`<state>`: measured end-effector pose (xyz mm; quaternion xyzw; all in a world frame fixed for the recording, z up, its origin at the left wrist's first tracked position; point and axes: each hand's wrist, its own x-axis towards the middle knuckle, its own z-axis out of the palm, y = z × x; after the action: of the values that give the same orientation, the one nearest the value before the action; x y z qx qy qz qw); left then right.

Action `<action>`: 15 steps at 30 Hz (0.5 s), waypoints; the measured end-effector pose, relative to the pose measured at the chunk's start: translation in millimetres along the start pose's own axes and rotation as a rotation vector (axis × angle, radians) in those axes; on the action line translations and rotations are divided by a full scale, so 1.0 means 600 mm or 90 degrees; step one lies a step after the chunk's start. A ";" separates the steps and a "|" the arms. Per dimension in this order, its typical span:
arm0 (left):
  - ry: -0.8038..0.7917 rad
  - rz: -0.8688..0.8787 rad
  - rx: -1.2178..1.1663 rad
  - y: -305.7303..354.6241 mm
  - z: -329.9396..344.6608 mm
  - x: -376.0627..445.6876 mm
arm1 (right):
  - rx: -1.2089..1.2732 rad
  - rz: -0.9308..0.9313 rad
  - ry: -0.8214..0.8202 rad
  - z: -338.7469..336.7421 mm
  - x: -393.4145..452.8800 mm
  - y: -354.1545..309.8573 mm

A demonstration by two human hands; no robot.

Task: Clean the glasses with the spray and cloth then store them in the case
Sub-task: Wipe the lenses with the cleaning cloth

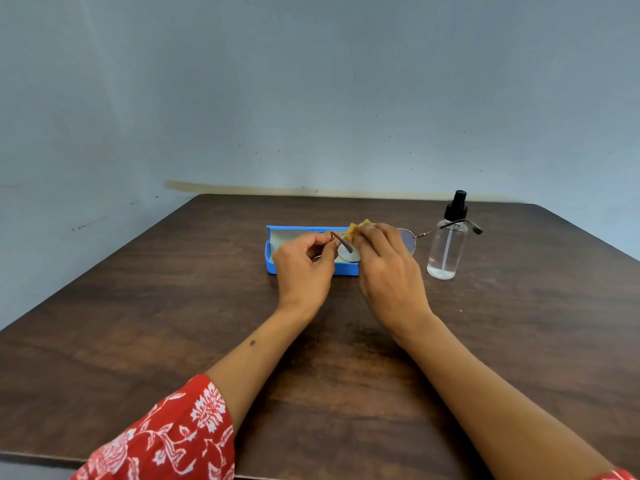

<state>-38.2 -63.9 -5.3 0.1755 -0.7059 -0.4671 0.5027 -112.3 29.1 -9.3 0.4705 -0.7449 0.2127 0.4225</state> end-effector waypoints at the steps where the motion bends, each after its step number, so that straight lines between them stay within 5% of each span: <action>1: -0.002 0.001 0.001 0.000 0.000 -0.001 | -0.005 0.006 -0.002 0.000 0.001 0.000; 8: 0.018 -0.002 0.003 -0.002 -0.001 0.002 | 0.100 -0.051 0.021 0.000 -0.002 -0.012; 15: 0.000 0.009 0.008 0.007 0.000 -0.002 | 0.011 0.019 0.014 0.000 0.004 -0.005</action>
<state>-36.7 -61.1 -2.6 0.1735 -0.7103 -0.4589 0.5048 -109.9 26.6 -7.6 0.4607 -0.7453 0.2307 0.4232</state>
